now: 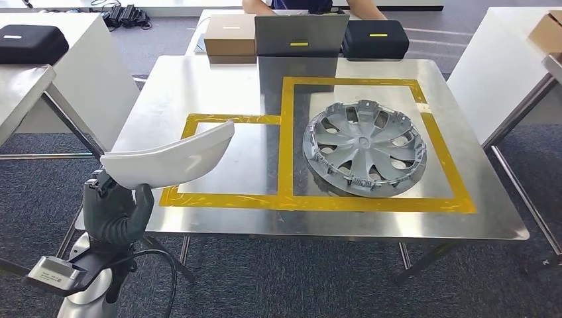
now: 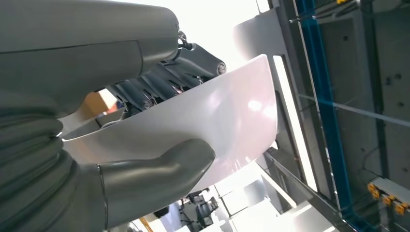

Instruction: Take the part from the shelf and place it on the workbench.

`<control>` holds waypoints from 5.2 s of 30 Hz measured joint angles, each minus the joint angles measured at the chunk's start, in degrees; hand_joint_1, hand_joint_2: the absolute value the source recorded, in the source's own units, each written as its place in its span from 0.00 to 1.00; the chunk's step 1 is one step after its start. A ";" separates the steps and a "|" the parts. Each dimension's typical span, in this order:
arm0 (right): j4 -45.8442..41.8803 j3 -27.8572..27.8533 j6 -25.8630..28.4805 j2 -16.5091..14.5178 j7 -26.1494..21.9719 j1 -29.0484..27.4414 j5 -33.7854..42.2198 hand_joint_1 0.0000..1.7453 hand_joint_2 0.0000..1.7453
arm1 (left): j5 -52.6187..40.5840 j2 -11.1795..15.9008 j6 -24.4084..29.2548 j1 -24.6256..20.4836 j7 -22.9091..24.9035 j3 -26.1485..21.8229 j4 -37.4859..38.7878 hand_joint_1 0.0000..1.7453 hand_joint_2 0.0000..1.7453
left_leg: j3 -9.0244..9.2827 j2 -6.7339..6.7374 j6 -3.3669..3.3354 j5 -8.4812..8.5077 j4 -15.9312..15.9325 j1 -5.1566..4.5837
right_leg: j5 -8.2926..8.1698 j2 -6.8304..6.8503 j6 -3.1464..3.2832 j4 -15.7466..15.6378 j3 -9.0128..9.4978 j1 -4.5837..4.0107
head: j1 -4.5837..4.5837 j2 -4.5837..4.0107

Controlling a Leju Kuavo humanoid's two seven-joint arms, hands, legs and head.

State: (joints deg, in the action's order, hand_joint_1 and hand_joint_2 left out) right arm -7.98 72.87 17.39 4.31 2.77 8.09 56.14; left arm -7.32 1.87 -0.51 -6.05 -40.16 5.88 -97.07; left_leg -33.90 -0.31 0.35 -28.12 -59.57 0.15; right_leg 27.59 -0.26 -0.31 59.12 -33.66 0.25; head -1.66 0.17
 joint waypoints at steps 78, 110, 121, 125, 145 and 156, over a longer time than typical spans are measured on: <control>0.00 8.81 -2.98 -0.96 -0.81 4.39 -0.34 0.00 0.00 | -46.71 -4.63 40.62 -34.60 0.59 2.24 71.18 0.00 0.00 | 0.32 -0.04 -0.86 0.95 0.38 0.00 | -0.36 0.02 -0.89 -1.07 0.70 -0.15 | 0.13 0.00; 0.00 9.57 -2.61 -1.01 -10.63 1.81 3.16 0.00 1.00 | 6.76 -4.80 14.37 -12.99 -0.10 4.46 33.74 0.00 0.00 | 0.31 -0.05 -0.77 0.82 0.41 -0.01 | -0.25 0.02 -0.83 -1.07 0.67 -0.15 | 0.13 0.00; 0.00 9.46 5.20 -1.03 -7.74 0.82 4.40 0.00 0.00 | 6.78 -6.37 12.17 -3.87 -0.10 4.46 22.75 0.00 0.00 | 0.18 -0.05 -1.38 0.93 0.13 -0.64 | -0.61 0.01 -1.53 -1.13 0.65 0.57 | 0.12 0.00; 0.01 9.48 7.15 -0.99 -6.64 0.64 4.14 0.00 0.00 | 5.98 -6.95 12.97 -2.40 -0.10 4.55 20.12 0.00 0.00 | 0.17 0.15 -2.51 1.97 1.17 -0.16 | 1.86 0.03 -2.41 2.52 -0.65 0.48 | 0.35 0.00; 0.00 9.57 13.81 -1.05 -3.81 0.06 6.14 0.00 0.00 | 4.08 -6.85 17.41 -0.20 -0.09 4.96 18.17 0.00 0.00 | -7.65 0.05 1.69 -5.68 -15.84 0.59 | -0.02 0.10 1.20 -0.29 0.42 0.34 | 0.25 0.00; 0.00 9.63 10.82 -1.06 -3.02 -0.06 5.75 0.00 0.00 | 4.11 -6.84 17.75 -0.35 -0.09 5.20 18.09 0.00 0.00 | 3.66 0.45 -2.15 -0.27 2.11 -0.17 | 0.53 -0.01 -1.56 2.90 -3.57 0.39 | 0.24 0.00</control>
State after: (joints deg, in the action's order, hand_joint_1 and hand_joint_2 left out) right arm -7.98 82.50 28.21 3.25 -0.25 8.03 61.89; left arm -3.20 -4.97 17.24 -6.39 -40.25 11.08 -78.97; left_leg -30.24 0.14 -1.79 -28.39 -57.46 -0.01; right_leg 28.12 -0.27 -1.87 62.02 -37.23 0.64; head -1.42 0.17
